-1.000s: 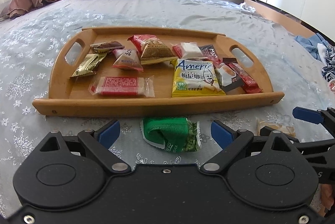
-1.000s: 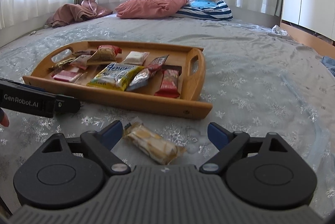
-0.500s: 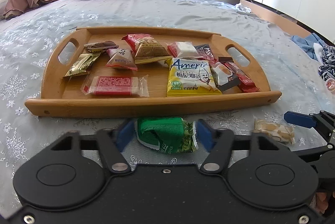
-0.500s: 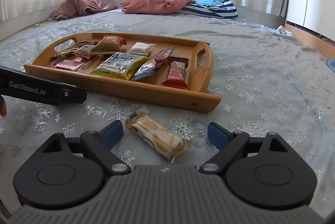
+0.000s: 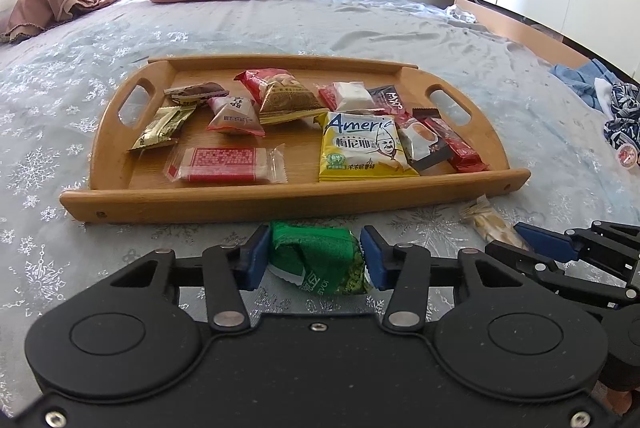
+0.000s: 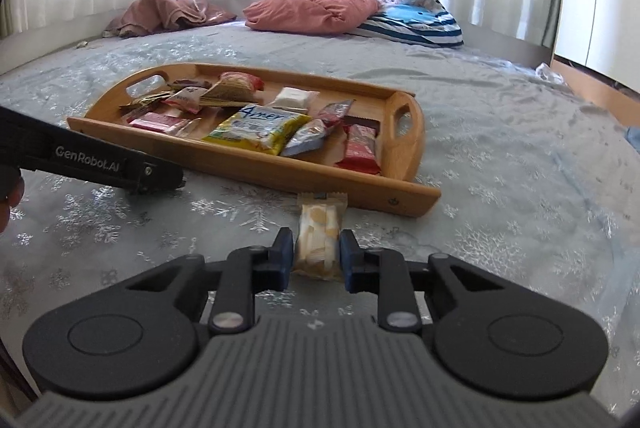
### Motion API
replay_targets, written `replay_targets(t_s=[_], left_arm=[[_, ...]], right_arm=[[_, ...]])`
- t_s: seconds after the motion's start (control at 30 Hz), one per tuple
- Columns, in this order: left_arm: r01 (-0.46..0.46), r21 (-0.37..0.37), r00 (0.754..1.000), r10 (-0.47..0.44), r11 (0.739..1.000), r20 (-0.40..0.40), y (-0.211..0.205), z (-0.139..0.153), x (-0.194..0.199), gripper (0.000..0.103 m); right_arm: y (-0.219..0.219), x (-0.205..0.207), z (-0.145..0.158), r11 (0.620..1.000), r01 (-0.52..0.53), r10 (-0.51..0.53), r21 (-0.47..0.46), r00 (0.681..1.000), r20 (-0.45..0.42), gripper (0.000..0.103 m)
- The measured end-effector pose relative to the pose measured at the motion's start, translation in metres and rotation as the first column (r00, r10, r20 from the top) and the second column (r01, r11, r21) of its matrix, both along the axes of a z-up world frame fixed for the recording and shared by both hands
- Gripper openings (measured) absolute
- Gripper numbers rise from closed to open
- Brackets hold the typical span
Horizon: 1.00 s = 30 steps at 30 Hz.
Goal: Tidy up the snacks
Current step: 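Lift both held packets and carry them over the wooden tray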
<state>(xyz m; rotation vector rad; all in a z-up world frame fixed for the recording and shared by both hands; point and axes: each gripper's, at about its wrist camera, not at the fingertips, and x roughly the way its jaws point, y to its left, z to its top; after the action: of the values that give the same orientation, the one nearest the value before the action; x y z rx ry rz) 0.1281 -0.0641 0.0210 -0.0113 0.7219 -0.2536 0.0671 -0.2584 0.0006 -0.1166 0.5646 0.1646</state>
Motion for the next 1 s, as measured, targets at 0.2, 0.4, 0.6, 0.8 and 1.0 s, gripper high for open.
replay_targets(t_s=[0.2, 0.4, 0.6, 0.8, 1.0], left_arm=[[0.015, -0.013, 0.999, -0.014, 1.0, 0.036, 0.003, 0.013, -0.01, 0.046], [0.023, -0.033, 0.996, -0.02, 0.999, 0.082, 0.008, 0.031, -0.018, 0.046], [0.019, -0.042, 0.994, -0.014, 0.999, 0.109, 0.015, 0.047, -0.017, 0.045], [0.004, -0.036, 0.991, 0.001, 0.999, 0.133, 0.021, 0.059, -0.006, 0.045], [-0.03, -0.045, 0.99, 0.036, 0.999, 0.138, 0.027, 0.067, 0.021, 0.045]], right_arm=[[0.003, -0.004, 0.01, 1.0, 0.011, -0.011, 0.018, 1.0, 0.014, 0.027], [0.003, -0.008, 0.023, 0.999, 0.021, -0.023, 0.032, 0.998, 0.052, 0.024], [0.006, -0.009, 0.035, 0.999, 0.022, -0.025, 0.043, 0.997, 0.074, 0.024], [0.008, -0.003, 0.051, 0.999, 0.017, -0.023, 0.051, 0.993, 0.113, 0.024], [0.011, 0.023, 0.067, 0.997, 0.013, -0.022, 0.071, 0.99, 0.136, 0.024]])
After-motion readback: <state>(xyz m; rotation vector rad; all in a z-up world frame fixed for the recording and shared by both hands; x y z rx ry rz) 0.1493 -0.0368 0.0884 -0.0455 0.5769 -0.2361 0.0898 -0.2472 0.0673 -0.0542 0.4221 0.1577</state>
